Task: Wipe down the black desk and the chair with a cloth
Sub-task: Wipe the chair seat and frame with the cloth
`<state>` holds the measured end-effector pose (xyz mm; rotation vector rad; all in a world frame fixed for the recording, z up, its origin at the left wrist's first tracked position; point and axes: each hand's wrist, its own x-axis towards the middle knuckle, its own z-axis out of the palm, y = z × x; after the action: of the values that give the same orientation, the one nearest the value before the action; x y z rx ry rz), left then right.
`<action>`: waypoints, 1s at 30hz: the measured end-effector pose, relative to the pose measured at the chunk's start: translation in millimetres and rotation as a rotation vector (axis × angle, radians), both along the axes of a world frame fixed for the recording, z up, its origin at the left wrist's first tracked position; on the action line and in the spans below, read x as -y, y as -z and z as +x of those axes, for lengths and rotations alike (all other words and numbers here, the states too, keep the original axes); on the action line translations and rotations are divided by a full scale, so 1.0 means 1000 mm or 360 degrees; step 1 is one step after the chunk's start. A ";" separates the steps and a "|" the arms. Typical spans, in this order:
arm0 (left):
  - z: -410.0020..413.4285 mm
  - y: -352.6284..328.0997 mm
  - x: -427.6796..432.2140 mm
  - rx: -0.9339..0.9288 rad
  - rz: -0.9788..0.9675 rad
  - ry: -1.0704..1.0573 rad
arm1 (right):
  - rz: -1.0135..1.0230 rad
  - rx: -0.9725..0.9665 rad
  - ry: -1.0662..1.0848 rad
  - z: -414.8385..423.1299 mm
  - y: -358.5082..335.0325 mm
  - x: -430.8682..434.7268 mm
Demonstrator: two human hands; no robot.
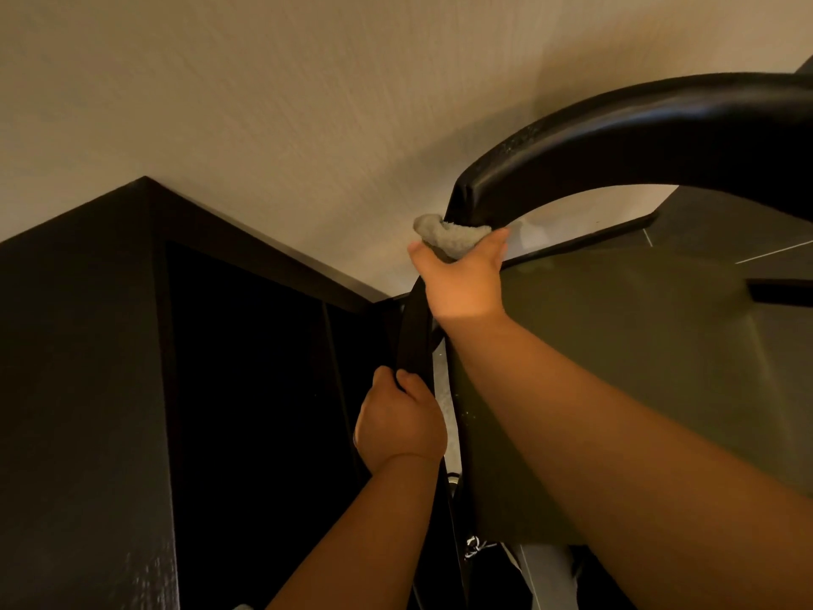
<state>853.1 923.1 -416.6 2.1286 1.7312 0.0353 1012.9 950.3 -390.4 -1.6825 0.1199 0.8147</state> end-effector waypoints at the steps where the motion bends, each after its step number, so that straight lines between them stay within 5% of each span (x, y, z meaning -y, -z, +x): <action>1: 0.000 0.000 0.000 -0.0005 -0.0003 -0.0003 | -0.0002 0.0012 -0.0047 -0.001 0.003 0.003; 16: 0.001 -0.003 0.000 -0.0035 0.0024 0.0029 | -0.0111 0.0013 0.0065 0.020 0.006 0.001; 21: 0.001 -0.003 -0.001 -0.0055 -0.0001 0.0018 | -0.0092 0.0239 0.0282 0.022 0.002 0.003; 25: 0.001 -0.004 0.001 -0.0036 -0.0008 0.0021 | -0.0047 -0.0040 0.0209 0.008 0.005 -0.004; 30: -0.001 0.001 0.000 -0.0008 0.0012 0.0029 | -0.0159 0.0044 0.0107 0.026 -0.004 0.006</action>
<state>852.2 922.8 -418.0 2.1517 1.7167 0.0313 1038.5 944.6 -386.2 -1.7734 0.2000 0.7454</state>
